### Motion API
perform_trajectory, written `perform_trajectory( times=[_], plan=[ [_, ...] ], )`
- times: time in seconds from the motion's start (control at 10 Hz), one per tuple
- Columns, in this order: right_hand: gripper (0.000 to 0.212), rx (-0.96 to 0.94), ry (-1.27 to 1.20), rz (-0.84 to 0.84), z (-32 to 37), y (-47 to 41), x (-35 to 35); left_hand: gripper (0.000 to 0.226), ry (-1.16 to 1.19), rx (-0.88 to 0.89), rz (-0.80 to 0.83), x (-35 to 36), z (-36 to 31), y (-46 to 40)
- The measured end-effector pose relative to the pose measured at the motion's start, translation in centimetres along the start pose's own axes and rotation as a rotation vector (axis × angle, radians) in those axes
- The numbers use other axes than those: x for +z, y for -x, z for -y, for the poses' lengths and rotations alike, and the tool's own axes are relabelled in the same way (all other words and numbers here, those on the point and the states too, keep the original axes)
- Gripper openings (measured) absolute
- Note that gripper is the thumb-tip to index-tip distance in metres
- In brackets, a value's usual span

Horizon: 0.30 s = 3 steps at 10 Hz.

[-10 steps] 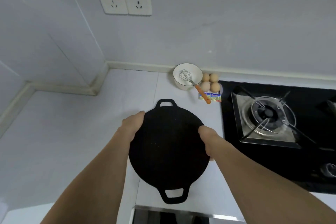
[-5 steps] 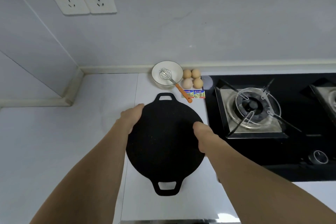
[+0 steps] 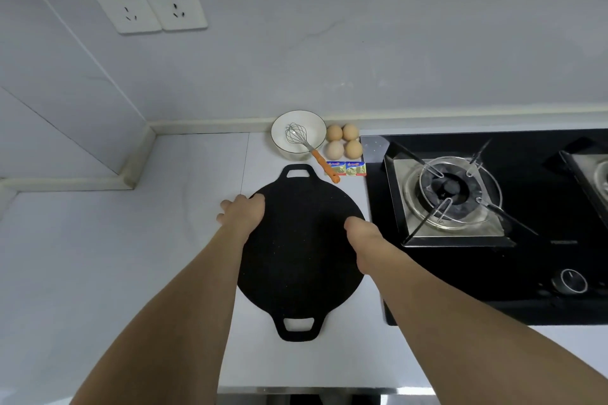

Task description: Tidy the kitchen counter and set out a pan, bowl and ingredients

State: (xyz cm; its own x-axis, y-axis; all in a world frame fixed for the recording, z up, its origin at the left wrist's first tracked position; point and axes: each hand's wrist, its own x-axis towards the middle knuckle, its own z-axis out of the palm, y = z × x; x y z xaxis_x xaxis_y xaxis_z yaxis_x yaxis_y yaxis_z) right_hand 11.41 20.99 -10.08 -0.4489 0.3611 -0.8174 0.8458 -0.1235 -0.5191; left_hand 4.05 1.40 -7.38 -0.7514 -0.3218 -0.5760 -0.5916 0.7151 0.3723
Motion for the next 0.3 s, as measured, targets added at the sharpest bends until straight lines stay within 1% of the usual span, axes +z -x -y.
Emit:
perform_trajectory(
  times=[0.1,0.2,0.3],
  plan=[
    [0.058,-0.031,0.046,-0.001,0.3,2.5,-1.2,0.055,-0.046,0.058,-0.049,-0.4,0.4,2.2],
    [0.050,-0.117,0.051,0.007,0.9,4.2,-2.4,0.055,-0.125,0.140,-0.134,-1.0,0.6,5.2],
    [0.041,-0.211,0.087,-0.018,1.6,6.6,-3.8,0.053,-0.117,0.221,-0.201,-1.3,0.2,7.6]
  ],
)
